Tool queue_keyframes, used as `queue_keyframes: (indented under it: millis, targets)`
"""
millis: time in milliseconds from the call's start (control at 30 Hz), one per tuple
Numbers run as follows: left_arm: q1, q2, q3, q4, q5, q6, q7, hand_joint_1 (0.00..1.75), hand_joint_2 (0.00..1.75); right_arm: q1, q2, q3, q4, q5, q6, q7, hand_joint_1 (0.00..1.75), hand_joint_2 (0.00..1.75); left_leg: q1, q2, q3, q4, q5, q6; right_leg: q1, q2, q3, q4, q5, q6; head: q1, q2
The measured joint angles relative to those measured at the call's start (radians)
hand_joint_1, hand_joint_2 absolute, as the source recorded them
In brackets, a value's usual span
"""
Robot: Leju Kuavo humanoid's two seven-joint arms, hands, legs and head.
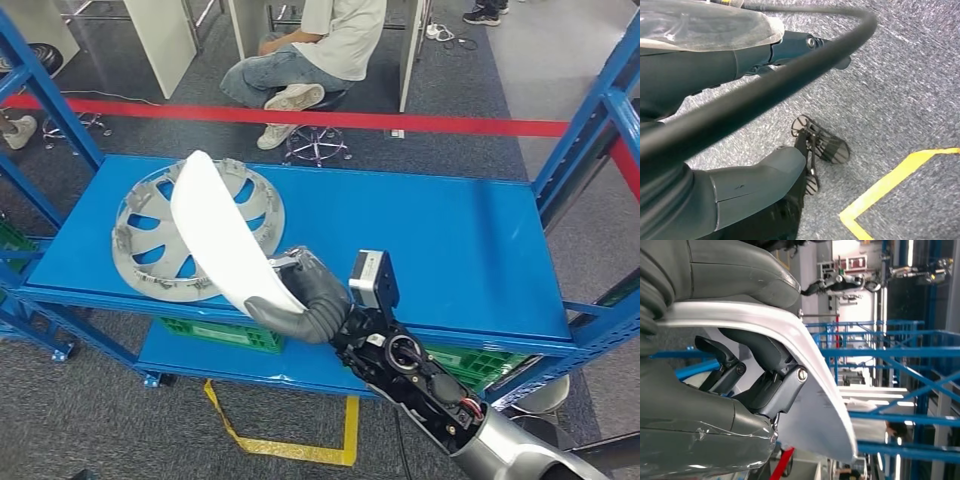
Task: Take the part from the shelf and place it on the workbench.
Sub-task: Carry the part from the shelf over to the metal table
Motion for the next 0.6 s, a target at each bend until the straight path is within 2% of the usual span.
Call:
queue_keyframes:
  millis: [33, 100, 133, 167, 200, 233, 267, 300, 333, 367, 400, 467, 500, 533, 567, 600]
  targets:
    - [-0.001, 0.0, 0.0, 0.0, -0.001, -0.001, 0.0, 0.0, 1.75, 0.0, 0.0, 0.0, 0.0, 0.002, 0.0, 0.001, 1.75, 1.75, -0.004, 0.008, 0.009, -0.022, 0.003, 0.004, 0.002, -0.007, 0.002, 0.0, -0.003, 0.005, 0.0, 0.0]
    - [0.0, 0.0, -0.001, 0.001, -0.002, -0.002, 0.0, 0.0, 1.75, 0.0, 0.001, 0.0, 0.0, 0.005, -0.001, 0.003, 1.75, 1.75, -0.007, -0.013, 0.009, -0.027, 0.004, 0.013, 0.003, -0.021, 0.007, -0.003, -0.008, 0.016, 0.004, 0.0]
    - [0.001, 0.0, -0.002, 0.001, -0.003, -0.002, 0.0, 0.0, 1.75, 0.0, 0.002, 0.0, 0.0, 0.006, -0.001, 0.003, 1.75, 1.75, -0.006, -0.022, 0.011, -0.029, 0.004, 0.018, 0.001, -0.015, 0.007, 0.002, -0.015, 0.021, 0.006, 0.0]
    - [0.001, 0.0, -0.003, 0.002, -0.003, -0.003, 0.0, 0.0, 1.75, 0.0, 0.002, 0.0, 0.0, 0.007, 0.0, 0.004, 1.75, 1.75, -0.003, -0.032, 0.014, -0.031, 0.005, 0.024, -0.001, 0.001, -0.001, 0.023, -0.031, 0.026, 0.01, 0.0]
    - [0.001, 0.0, -0.004, 0.002, -0.004, -0.004, 0.0, 0.0, 1.75, 0.0, 0.002, 0.0, 0.001, 0.007, 0.001, 0.004, 1.75, 1.75, -0.001, -0.04, 0.017, -0.033, 0.006, 0.029, -0.004, 0.024, -0.02, 0.068, -0.056, 0.03, 0.015, 0.0]
    - [0.0, 0.0, -0.005, 0.002, -0.004, -0.005, 0.0, 0.0, 1.75, 0.001, 0.002, 0.0, 0.002, 0.008, 0.002, 0.004, 1.75, 1.75, -0.001, -0.05, 0.018, -0.033, 0.005, 0.033, -0.006, 0.049, -0.051, 0.136, -0.09, 0.032, 0.021, 0.0]
    - [0.0, 0.0, -0.005, 0.002, -0.005, -0.006, 0.0, 0.0, 1.75, 0.003, 0.002, 0.0, 0.004, 0.009, 0.003, 0.004, 1.75, 1.75, -0.002, -0.06, 0.019, -0.033, 0.004, 0.036, -0.006, 0.063, -0.088, 0.213, -0.123, 0.034, 0.027, 0.0]
    - [0.0, 0.0, -0.005, 0.002, -0.004, -0.007, 0.0, 0.0, 1.75, 0.005, 0.002, 0.0, 0.006, 0.009, 0.004, 0.004, 1.75, 1.75, -0.003, -0.072, 0.02, -0.033, 0.003, 0.038, -0.006, 0.069, -0.122, 0.279, -0.144, 0.034, 0.032, 0.0]
    - [0.0, 0.0, -0.005, 0.002, -0.004, -0.007, 0.0, 0.0, 1.75, 0.006, 0.002, 0.001, 0.01, 0.01, 0.005, 0.003, 1.75, 1.75, -0.004, -0.085, 0.022, -0.033, 0.002, 0.039, -0.006, 0.071, -0.142, 0.313, -0.146, 0.033, 0.036, 0.0]
    - [0.0, -0.001, -0.006, 0.002, -0.002, -0.006, 0.001, 0.0, 1.75, 0.007, 0.002, 0.002, 0.013, 0.01, 0.006, 0.001, 1.75, 1.75, -0.005, -0.1, 0.024, -0.032, 0.001, 0.039, -0.006, 0.073, -0.143, 0.303, -0.126, 0.032, 0.039, 0.0]
    - [0.0, -0.001, -0.006, 0.002, -0.001, -0.006, 0.002, 0.0, 1.75, 0.007, 0.002, 0.002, 0.015, 0.01, 0.006, 0.0, 1.75, 1.75, -0.005, -0.114, 0.028, -0.032, -0.001, 0.038, -0.006, 0.078, -0.125, 0.253, -0.088, 0.028, 0.043, 0.0]
    - [0.0, -0.002, -0.006, 0.002, 0.002, -0.002, 0.005, 0.0, 1.75, 0.006, 0.002, 0.003, 0.017, 0.01, 0.008, -0.002, 1.75, 1.75, -0.005, -0.141, 0.034, -0.031, -0.005, 0.034, -0.008, 0.12, -0.064, 0.105, -0.007, 0.019, 0.05, 0.0]
    - [-0.001, -0.003, -0.006, 0.002, 0.002, 0.0, 0.006, 0.0, 1.75, 0.005, 0.002, 0.004, 0.018, 0.01, 0.009, -0.002, 1.75, 1.75, -0.004, -0.153, 0.033, -0.029, -0.006, 0.03, -0.008, 0.142, -0.038, 0.049, 0.014, 0.015, 0.051, 0.0]
    - [-0.002, -0.004, -0.006, 0.002, 0.003, 0.002, 0.007, 0.0, 1.75, 0.005, 0.002, 0.005, 0.018, 0.01, 0.01, -0.003, 1.75, 1.75, -0.001, -0.163, 0.029, -0.028, -0.005, 0.025, -0.007, 0.159, -0.023, 0.018, 0.02, 0.011, 0.053, 0.0]
    - [-0.002, -0.004, -0.006, 0.002, 0.004, 0.004, 0.009, 0.0, 1.75, 0.004, 0.003, 0.006, 0.019, 0.01, 0.011, -0.004, 1.75, 1.75, 0.002, -0.174, 0.024, -0.029, -0.003, 0.018, -0.006, 0.161, -0.016, 0.011, 0.016, 0.009, 0.054, 0.0]
    - [0.0, -0.003, -0.006, 0.003, 0.005, 0.006, 0.011, 0.0, 1.75, 0.003, 0.004, 0.006, 0.02, 0.01, 0.012, -0.004, 1.75, 1.75, 0.005, -0.184, 0.02, -0.03, -0.001, 0.011, -0.006, 0.151, -0.011, 0.003, 0.016, 0.006, 0.055, 0.0]
